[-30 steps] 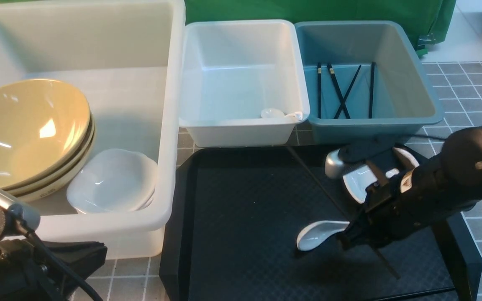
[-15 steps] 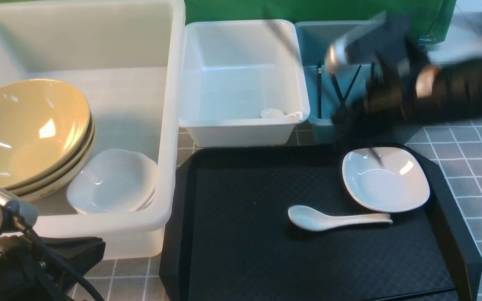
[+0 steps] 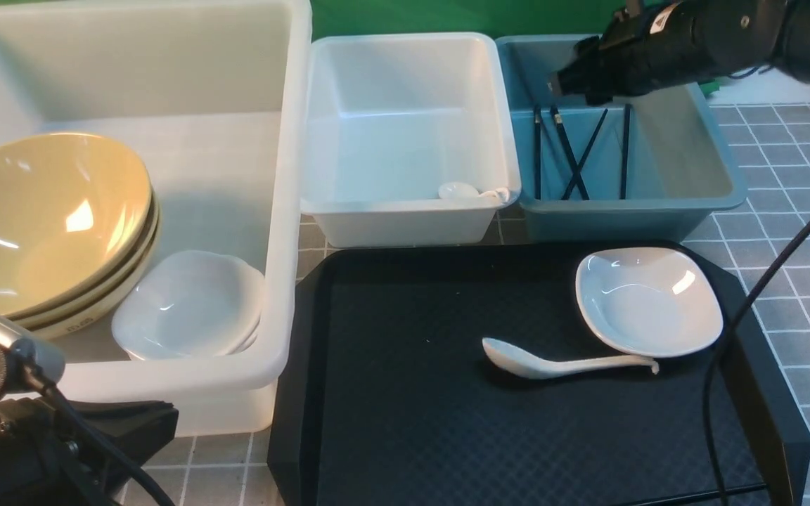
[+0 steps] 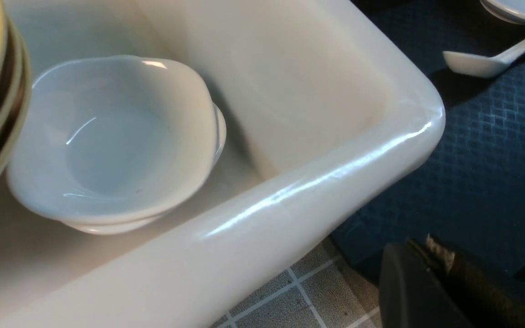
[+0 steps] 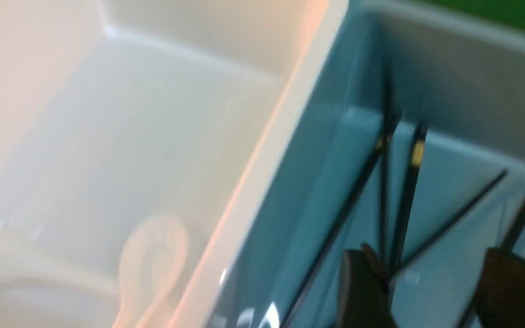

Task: On grey table put chopsticks spoon bowls plates into blue grey white boxes.

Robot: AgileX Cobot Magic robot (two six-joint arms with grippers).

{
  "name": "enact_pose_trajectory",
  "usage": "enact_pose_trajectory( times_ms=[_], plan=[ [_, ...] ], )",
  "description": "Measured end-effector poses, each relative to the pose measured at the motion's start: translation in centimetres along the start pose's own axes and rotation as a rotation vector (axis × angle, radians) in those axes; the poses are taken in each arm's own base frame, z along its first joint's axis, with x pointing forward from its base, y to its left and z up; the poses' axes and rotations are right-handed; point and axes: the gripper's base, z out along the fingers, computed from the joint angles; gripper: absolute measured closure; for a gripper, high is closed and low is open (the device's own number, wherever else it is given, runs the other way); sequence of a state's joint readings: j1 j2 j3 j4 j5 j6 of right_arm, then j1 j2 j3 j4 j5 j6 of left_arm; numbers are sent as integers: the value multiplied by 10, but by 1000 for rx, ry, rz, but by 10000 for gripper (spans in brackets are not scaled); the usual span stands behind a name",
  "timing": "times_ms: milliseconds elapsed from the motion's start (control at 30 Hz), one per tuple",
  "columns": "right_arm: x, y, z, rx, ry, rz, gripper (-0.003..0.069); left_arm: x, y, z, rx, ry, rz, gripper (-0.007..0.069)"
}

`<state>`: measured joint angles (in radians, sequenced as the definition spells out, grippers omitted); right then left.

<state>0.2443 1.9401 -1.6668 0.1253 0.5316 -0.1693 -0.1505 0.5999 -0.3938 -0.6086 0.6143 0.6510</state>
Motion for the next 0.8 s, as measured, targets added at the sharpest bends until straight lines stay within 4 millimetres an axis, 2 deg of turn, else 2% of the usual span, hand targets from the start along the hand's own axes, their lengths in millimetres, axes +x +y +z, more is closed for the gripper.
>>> enact_pose_trajectory(
  times_ms=[67,167,233,267,300,367,433,500,533,600,633,700,733,800],
  plan=[
    [-1,2,-15,-17,68,-5,230,0,0,0,0,0,0,633],
    [-2,10,-37,-39,106,-25,216,0,0,0,-1,-1,0,633],
    [2,24,-60,-62,115,-46,215,0,0,0,-4,-5,0,633],
    [13,40,-78,-92,127,-74,216,-1,1,0,-7,-9,1,633],
    [19,48,-83,-106,137,-86,218,-1,1,0,-9,-10,2,633],
    [51,76,-95,-165,191,-144,223,-1,1,0,-16,-12,8,633],
    [83,99,-94,-216,246,-219,223,-1,2,-1,-21,-13,17,633],
    [117,121,-84,-267,288,-332,223,-1,1,-4,-29,-27,32,633],
    [124,125,-82,-276,295,-354,223,-1,1,-4,-30,-28,32,633],
    [149,142,-69,-312,312,-450,223,-2,0,-11,-44,-69,52,633],
    [159,148,-61,-323,316,-482,223,-2,-2,-14,-49,-91,61,633],
    [164,153,-49,-324,310,-496,223,-2,-3,-20,-56,-120,75,633],
    [165,153,-47,-323,308,-496,223,-2,-3,-20,-57,-124,76,633],
    [174,152,-28,-311,323,-491,232,2,-5,-26,-71,-162,93,633]
  ],
)
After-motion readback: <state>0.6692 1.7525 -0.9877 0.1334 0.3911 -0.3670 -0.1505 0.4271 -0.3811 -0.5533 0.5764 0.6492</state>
